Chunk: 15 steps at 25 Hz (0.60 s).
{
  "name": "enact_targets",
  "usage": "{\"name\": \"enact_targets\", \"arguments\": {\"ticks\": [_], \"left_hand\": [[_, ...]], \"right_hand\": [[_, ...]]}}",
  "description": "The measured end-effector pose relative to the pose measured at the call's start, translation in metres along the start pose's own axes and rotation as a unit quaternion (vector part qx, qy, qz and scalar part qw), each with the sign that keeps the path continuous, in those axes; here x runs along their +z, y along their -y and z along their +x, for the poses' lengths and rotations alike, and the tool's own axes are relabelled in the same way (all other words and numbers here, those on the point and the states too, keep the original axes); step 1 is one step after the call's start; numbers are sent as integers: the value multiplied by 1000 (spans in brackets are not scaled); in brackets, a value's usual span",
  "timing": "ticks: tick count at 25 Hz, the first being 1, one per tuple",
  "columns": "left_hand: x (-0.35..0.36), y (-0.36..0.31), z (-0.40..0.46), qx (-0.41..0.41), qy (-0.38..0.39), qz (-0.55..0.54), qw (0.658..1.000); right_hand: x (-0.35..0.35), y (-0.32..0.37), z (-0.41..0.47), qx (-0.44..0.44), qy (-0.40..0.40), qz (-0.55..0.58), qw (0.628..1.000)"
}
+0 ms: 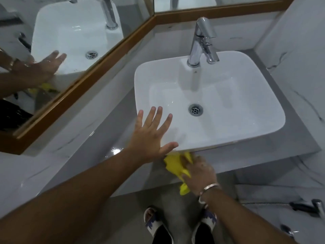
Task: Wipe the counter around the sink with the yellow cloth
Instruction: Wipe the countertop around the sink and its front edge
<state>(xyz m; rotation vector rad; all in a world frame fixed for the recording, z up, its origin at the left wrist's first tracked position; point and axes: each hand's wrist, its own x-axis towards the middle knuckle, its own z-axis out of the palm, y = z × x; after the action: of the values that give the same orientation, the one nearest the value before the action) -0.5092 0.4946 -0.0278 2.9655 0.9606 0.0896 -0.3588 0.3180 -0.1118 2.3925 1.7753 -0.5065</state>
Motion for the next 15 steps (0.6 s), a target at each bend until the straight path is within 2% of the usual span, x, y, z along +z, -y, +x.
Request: {"name": "enact_targets", "arguments": {"ticks": [2,3,4,5,7,8,9,10,11,13,14,15], "left_hand": [[0,0,-1,-11,-12,-6,1000],[0,-1,-1,-17,-17,-10,1000],[1,-2,-1,-20,-22,-17,999],[0,-3,1,-19,-27,-23,999],[-1,-2,0,-12,-29,-31,999],[-1,0,-2,-10,-30,-31,999],[-1,2,-3,-9,-32,-29,999],[0,1,-2,-7,-33,-27,999],[0,0,-1,-6,-34,-25,999],[2,-3,0,-12,-31,-18,999],[2,-3,0,-17,-32,-16,999],[3,-4,0,-21,-34,-16,999]], "right_hand": [[1,-43,-3,178,-21,13,984],[-1,-48,-4,270,-33,25,962],[-1,-35,-2,323,-26,31,945],[1,-10,3,311,-8,22,950],[10,59,9,136,42,10,990],[14,83,5,36,58,3,998],[11,84,2,-15,69,-12,997],[6,66,3,-13,48,-5,999],[4,39,2,42,23,-2,999],[-3,-1,-5,246,-13,22,969],[-6,2,-4,311,-12,27,950],[-4,19,0,312,-3,18,950]]}}
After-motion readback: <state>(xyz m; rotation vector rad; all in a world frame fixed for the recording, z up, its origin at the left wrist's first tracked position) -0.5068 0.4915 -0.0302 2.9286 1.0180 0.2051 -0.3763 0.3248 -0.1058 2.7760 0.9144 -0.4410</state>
